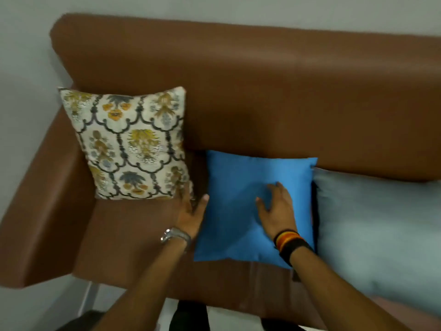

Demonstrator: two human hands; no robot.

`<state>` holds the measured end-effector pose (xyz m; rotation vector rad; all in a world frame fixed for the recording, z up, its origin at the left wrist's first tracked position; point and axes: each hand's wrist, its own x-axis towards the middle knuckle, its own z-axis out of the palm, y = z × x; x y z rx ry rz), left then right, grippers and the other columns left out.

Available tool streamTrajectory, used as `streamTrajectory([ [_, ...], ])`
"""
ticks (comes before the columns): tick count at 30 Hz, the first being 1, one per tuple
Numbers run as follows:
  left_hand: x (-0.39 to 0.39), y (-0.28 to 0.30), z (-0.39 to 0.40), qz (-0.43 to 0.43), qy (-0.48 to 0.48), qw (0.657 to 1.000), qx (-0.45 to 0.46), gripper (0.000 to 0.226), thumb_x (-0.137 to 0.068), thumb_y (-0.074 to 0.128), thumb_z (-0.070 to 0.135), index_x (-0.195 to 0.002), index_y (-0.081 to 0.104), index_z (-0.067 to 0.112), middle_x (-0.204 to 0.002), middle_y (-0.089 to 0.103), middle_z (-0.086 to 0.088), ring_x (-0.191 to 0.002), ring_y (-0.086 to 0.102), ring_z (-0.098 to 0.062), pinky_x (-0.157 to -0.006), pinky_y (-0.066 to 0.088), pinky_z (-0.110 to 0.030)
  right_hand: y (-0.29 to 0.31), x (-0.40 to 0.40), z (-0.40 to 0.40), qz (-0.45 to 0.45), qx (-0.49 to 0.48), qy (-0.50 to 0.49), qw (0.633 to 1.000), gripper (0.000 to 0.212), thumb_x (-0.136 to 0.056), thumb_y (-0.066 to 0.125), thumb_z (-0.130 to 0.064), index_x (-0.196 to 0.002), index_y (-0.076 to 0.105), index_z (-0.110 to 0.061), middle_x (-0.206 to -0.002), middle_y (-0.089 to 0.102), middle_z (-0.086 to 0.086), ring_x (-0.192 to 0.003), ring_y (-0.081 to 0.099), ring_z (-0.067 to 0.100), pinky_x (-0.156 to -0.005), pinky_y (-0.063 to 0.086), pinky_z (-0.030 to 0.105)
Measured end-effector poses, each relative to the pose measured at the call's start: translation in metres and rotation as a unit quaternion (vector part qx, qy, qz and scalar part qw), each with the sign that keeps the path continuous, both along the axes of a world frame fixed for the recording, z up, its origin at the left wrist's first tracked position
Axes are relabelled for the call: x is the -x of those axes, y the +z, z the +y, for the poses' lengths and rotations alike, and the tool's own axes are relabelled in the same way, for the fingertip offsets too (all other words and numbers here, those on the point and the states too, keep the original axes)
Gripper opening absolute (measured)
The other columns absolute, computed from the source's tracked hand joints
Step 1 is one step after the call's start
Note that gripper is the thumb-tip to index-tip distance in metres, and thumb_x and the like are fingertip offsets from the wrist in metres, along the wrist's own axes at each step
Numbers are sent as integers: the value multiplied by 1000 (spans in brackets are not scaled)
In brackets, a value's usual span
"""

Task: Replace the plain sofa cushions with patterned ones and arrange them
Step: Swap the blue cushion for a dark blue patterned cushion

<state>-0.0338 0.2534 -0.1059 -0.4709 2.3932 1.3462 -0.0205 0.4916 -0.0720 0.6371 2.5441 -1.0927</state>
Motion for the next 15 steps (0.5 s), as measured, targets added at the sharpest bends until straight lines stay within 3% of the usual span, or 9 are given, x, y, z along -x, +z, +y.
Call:
streamTrajectory([
  [2, -23, -9, 51, -24, -39, 999, -17, 94, -91, 52, 75, -166, 7, 40, -177, 8, 1, -162, 13, -21, -129, 13, -30, -17, -32, 50, -44, -2, -41, 998, 65, -98, 69, -29, -157, 44, -16, -170, 28, 18, -157, 28, 35, -125, 29, 53],
  [5, -33, -29, 70, -63, -1, 998, -20, 94, -79, 52, 91, -153, -2, 71, -175, 15, 10, -156, 32, -28, -124, 33, -50, -43, -64, 99, -101, 115, -120, 981, 78, -97, 69, -42, -163, 31, -30, -164, 40, 13, -145, 46, 35, -120, 39, 48],
  [6, -32, -30, 70, -66, 14, 997, -21, 96, -75, 55, 93, -150, -2, 75, -172, 20, 15, -152, 38, -27, -121, 39, -50, -48, -68, 109, -108, 155, -138, 972, 80, -97, 68, -46, -164, 27, -32, -157, 47, 5, -137, 53, 29, -117, 43, 42],
  [8, -30, -32, 68, -55, 35, 997, -50, 105, -74, 65, 86, -158, 6, 64, -166, 27, 20, -148, 45, -21, -118, 44, -43, -58, -68, 119, -118, 221, -136, 959, 78, -101, 64, -46, -165, 23, -34, -144, 49, -11, -128, 53, 16, -109, 44, 32],
  [12, -22, 0, 71, -52, 26, 995, -80, 85, -92, 71, 60, -163, 27, 47, -156, 44, 18, -137, 50, -10, -99, 48, -18, -52, -67, 129, -91, 233, -104, 963, 85, -96, 63, -60, -166, 22, -36, -159, 43, -11, -145, 46, 18, -122, 36, 40],
  [15, -2, 51, 51, -77, 34, 989, -122, 76, -83, 58, 83, -147, 59, 41, -145, 60, 16, -132, 60, -10, -108, 49, -33, 0, -62, 153, -77, 251, -136, 955, 59, -100, 55, -60, -151, 53, -31, -139, 63, -7, -122, 64, 16, -105, 51, 36],
])
